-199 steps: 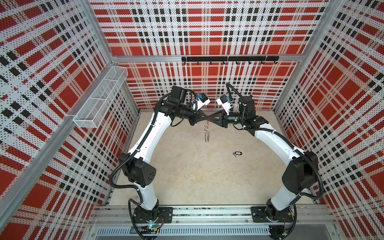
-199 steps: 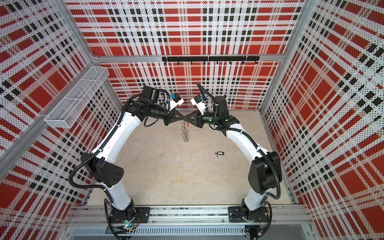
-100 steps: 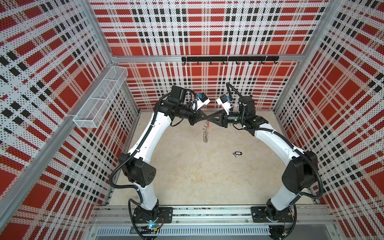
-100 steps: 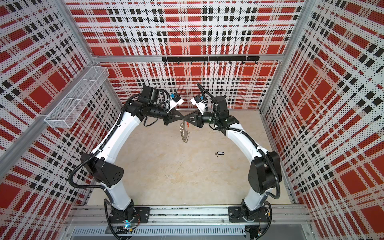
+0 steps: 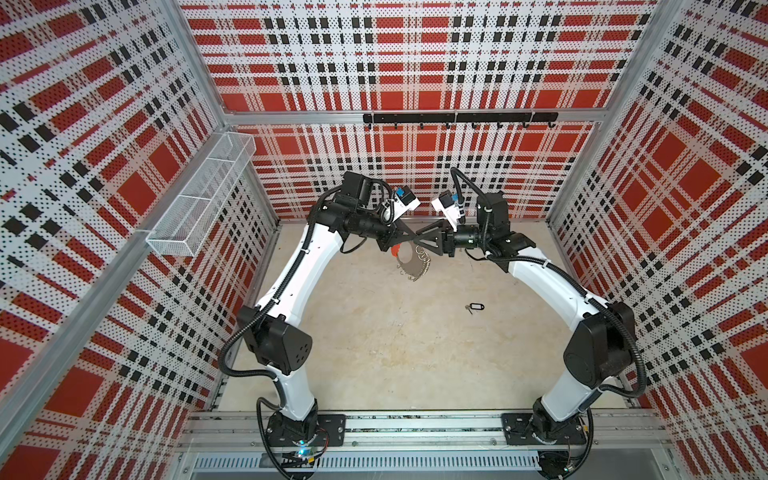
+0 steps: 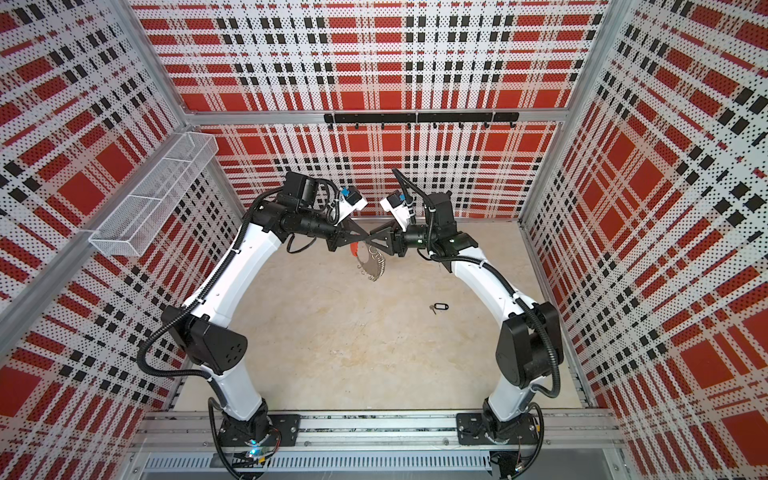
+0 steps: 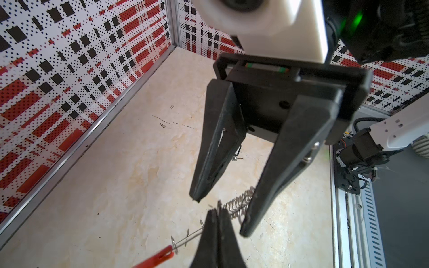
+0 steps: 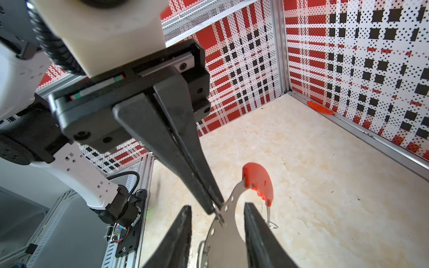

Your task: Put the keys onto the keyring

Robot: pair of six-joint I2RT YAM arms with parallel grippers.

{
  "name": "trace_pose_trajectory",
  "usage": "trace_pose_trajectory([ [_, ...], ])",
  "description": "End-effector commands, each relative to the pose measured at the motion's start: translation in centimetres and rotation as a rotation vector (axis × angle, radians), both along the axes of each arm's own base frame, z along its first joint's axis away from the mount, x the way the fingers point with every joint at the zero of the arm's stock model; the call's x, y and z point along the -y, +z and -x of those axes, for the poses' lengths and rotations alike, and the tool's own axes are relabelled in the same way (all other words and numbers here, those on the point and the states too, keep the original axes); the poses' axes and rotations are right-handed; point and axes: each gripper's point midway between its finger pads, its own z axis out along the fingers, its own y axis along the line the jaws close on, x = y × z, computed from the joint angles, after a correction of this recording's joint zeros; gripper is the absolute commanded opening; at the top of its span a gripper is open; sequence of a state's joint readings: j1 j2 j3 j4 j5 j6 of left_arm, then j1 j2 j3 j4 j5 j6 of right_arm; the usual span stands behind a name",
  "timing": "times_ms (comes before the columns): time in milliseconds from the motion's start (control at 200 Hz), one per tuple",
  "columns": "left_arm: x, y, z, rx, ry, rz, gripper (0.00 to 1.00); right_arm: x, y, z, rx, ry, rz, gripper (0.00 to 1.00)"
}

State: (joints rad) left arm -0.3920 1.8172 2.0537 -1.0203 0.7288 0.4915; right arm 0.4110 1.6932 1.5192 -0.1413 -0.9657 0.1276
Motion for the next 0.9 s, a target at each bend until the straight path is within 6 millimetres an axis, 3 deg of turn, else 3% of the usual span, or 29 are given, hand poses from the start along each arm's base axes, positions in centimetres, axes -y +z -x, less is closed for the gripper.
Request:
trace_pose_trajectory([
  [0,-0.3,2.0,0.6,0.037,-0.014,0.034,0.00,0.4,0.6,0.3,0.031,0.006,-0.005,0.41],
  [215,-0.2,2.0,0.6,0.035,-0.017,0.036,0.00,0.1,1.4,0.4,0.024,0.034,-0.041,0.31],
  [346,-0.3,2.1,0.6,0.039,-0.016,0.036,0.00,0.1,0.9,0.4,0.015,0.034,-0.032,0.23],
  [626,-0.3,2.1,0.4,0.038,-0.015,0.039,0.00,1.2,0.1,-0.3,0.007,-0.001,-0.013,0.27],
  [897,-0.2,2.2,0.4,0.037,-0.015,0.042,0.00,0.9,-0.1,-0.3,-0.006,0.017,-0.023,0.30],
])
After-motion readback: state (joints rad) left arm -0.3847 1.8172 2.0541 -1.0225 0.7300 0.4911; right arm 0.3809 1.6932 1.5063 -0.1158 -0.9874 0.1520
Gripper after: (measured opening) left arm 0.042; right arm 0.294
